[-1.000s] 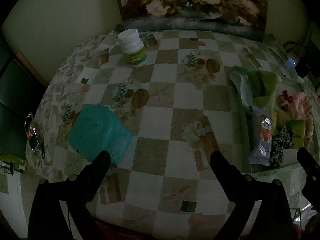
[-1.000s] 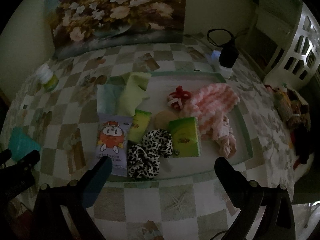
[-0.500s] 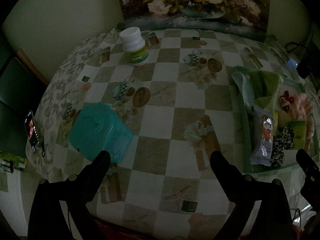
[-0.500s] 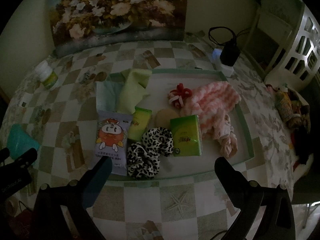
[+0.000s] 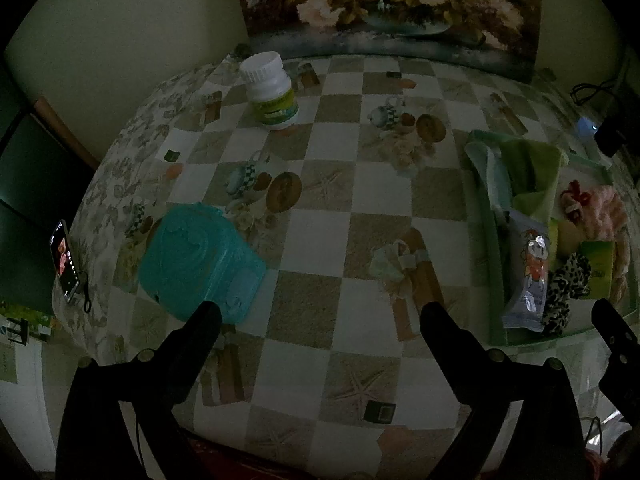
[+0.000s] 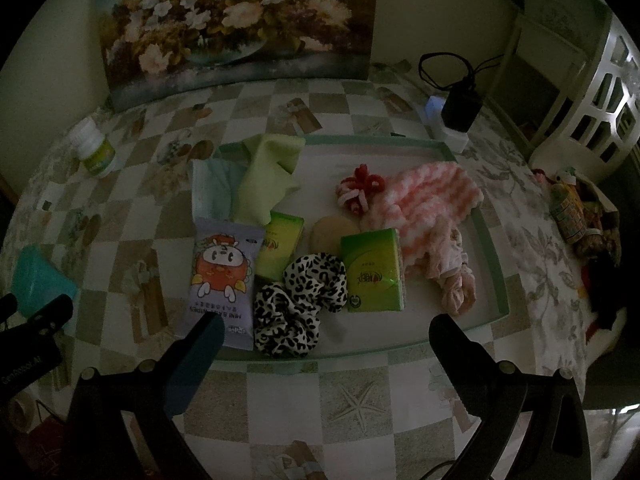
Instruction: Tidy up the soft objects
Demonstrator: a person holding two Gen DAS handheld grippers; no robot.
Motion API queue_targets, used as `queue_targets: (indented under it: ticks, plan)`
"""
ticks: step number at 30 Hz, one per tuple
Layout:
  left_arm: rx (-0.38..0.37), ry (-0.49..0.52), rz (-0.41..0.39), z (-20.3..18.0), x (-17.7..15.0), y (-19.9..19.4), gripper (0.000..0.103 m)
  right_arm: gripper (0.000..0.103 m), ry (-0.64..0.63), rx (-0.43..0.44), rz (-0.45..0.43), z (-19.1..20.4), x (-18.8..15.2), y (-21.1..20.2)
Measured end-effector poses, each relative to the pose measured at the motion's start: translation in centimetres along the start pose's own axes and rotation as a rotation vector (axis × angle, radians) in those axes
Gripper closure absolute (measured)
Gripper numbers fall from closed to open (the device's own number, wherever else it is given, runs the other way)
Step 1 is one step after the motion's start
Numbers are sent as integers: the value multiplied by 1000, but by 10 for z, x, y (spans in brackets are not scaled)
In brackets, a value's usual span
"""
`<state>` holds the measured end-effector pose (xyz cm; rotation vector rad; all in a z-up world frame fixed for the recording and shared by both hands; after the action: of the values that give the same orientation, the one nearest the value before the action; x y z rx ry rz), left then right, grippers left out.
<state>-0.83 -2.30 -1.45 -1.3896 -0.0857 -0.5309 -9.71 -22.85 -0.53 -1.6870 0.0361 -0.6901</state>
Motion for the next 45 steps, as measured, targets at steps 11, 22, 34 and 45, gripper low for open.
queue_targets:
  ticks: [11,22,34,45]
  plan:
    - [1,-8,10,1,-1,2,3,0,-6,-1,6,1,-1,3]
    - [1,-11,21,2,-2,4,3,0,-6,0,7,1,-1,3]
    - [0,-20,31,5,-1,6,3,0,-6,1,8,0,-1,4]
    - [-9,-30,11,8,-1,2,3,0,-8,2,9,0,-1,4]
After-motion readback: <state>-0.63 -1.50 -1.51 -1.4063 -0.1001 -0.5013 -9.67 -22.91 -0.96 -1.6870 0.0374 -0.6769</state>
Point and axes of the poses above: each gripper's, at about its wrist camera, not at the fingertips, and y roughly the way its jaws point, z to its left, x to its top, the point moved 3 cm from there along y, roughly the way its jaws point, and after that the axes turned 1 degree about x, right-handed, at the moved point
